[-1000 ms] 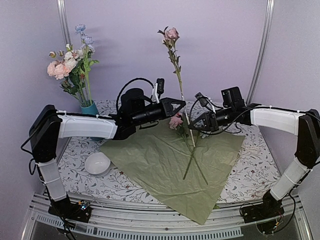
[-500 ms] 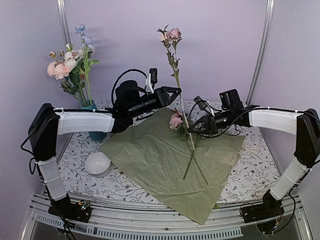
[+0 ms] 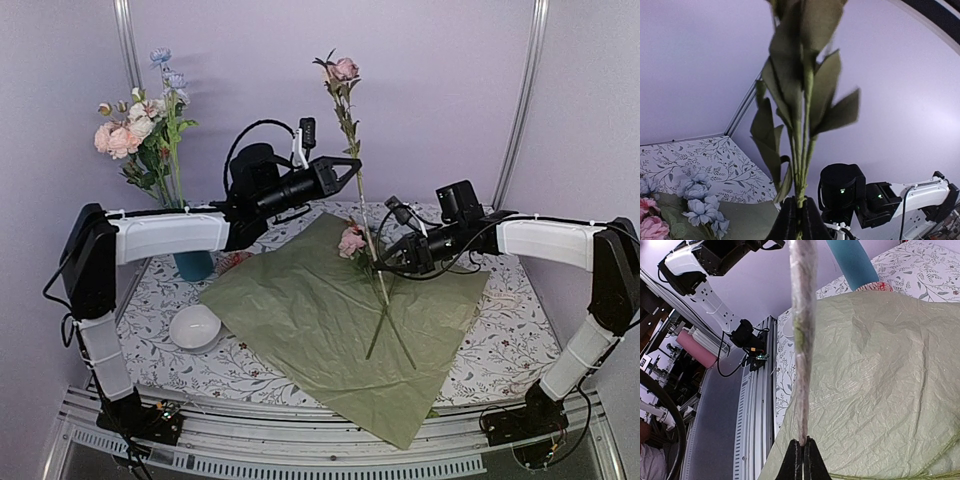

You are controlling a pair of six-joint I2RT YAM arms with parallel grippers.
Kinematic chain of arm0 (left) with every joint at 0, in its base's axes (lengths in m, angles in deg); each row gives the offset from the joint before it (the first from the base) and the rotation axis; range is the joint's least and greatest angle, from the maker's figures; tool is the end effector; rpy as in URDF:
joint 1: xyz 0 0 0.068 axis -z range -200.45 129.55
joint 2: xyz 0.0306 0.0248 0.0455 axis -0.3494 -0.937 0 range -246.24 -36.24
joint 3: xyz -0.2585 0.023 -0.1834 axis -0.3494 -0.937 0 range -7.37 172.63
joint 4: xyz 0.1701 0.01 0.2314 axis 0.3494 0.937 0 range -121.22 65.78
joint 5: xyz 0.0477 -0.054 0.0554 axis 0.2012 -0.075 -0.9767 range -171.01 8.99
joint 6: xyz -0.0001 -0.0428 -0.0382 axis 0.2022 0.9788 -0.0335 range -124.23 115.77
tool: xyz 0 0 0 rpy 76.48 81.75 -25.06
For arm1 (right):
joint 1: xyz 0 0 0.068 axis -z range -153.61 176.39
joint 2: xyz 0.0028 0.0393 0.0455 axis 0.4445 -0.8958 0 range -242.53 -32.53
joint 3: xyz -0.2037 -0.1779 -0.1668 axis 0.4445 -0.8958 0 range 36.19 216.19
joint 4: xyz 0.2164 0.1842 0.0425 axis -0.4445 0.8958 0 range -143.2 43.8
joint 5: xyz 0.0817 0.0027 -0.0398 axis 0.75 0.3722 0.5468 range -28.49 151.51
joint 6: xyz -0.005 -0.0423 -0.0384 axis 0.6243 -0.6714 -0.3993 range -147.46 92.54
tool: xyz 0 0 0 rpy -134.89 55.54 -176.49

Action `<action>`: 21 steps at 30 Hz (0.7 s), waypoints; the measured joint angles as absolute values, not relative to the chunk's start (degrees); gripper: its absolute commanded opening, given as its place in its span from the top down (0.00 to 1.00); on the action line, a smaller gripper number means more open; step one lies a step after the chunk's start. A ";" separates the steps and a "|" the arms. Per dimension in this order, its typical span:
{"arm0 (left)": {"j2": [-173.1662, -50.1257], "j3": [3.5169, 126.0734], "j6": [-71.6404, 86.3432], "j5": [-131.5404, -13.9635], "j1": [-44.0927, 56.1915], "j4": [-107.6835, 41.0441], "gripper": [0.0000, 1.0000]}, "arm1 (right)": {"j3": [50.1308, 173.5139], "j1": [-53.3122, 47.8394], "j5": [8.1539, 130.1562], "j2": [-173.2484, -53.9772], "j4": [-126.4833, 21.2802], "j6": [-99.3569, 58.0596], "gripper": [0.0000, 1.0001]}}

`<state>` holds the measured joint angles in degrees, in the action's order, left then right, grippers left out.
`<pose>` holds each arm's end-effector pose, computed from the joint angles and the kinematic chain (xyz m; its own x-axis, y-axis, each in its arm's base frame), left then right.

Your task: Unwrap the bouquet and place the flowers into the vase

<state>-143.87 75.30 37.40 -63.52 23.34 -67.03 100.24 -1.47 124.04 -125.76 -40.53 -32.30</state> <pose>0.3504 -0.3528 0.3698 -0.4783 -0.4191 -0.7717 0.7430 0.2753 -0.6100 0.3135 0.2066 0.2810 -0.5202 -0.3191 -0.7922 -0.8468 0.0725 0.5269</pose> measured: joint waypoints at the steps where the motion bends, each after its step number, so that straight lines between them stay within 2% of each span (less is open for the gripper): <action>1: -143.94 75.30 37.31 -63.47 23.30 -66.85 1.00 | 100.24 -1.47 123.88 -125.76 -40.27 -32.54 1.00; 2: -143.98 75.30 37.27 -63.45 23.25 -66.70 1.00 | 100.24 -1.47 123.69 -125.76 -40.12 -32.81 1.00; 4: -144.01 75.30 37.31 -63.41 23.17 -66.42 1.00 | 100.24 -1.47 123.49 -125.76 -39.85 -33.20 0.84; 6: -144.01 75.30 37.33 -63.36 23.12 -66.26 1.00 | 100.24 -1.47 123.18 -125.76 -39.35 -33.83 0.63; 9: -143.94 75.04 37.33 -63.15 23.08 -66.20 1.00 | 100.26 -1.42 121.94 -125.61 -38.04 -35.04 0.48; 14: -141.47 71.78 36.09 -62.56 22.51 -63.86 1.00 | 98.32 0.96 119.14 -121.50 -37.16 -37.13 0.42; 21: -129.93 66.10 28.57 -64.48 20.61 -53.89 1.00 | 91.15 12.26 118.05 -116.87 -41.19 -39.04 0.42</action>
<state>-129.93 66.10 28.57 -64.48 20.61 -53.89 91.15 12.26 118.05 -116.87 -41.19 -39.04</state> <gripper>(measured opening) 0.010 0.583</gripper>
